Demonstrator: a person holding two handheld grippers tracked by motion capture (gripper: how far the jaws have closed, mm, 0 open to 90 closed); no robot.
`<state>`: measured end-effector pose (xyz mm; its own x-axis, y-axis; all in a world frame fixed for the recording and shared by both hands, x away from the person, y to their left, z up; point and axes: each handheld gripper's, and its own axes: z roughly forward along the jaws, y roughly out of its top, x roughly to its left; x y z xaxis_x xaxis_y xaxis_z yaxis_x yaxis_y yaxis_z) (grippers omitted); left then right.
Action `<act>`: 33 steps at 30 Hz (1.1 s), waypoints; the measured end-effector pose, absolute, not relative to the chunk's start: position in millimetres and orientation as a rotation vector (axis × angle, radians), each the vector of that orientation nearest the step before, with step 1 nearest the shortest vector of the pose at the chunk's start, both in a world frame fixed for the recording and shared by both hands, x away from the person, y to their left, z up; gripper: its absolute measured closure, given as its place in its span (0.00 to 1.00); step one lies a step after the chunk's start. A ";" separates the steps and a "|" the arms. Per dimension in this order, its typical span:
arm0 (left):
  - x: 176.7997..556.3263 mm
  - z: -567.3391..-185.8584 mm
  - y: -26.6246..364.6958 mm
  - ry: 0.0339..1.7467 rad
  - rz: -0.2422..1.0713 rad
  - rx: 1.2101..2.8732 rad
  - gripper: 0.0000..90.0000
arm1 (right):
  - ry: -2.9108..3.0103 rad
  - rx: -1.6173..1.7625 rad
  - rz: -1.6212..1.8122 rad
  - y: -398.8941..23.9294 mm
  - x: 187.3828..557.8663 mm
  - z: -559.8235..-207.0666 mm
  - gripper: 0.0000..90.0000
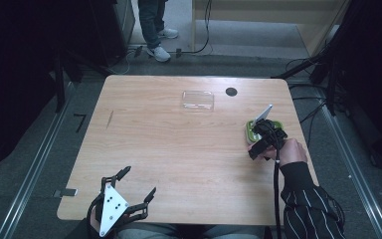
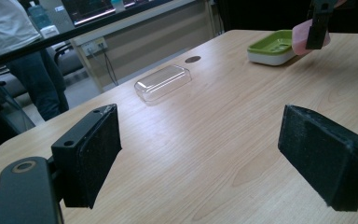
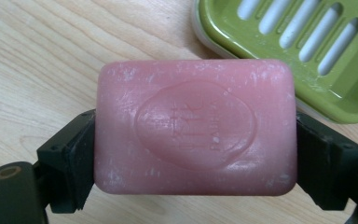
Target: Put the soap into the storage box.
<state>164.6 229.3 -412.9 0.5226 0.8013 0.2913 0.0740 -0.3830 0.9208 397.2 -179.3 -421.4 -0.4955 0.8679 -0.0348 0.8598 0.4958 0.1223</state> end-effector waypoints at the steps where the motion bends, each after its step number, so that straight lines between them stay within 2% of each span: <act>1: 164.7 -412.8 229.3 0.729 0.951 1.805 0.15 | 2.635 1.530 0.134 -180.8 398.0 -421.0 0.15; 33: 165.2 -413.3 228.2 0.725 0.950 1.808 0.15 | 2.548 1.612 0.196 -202.5 422.2 -417.4 0.15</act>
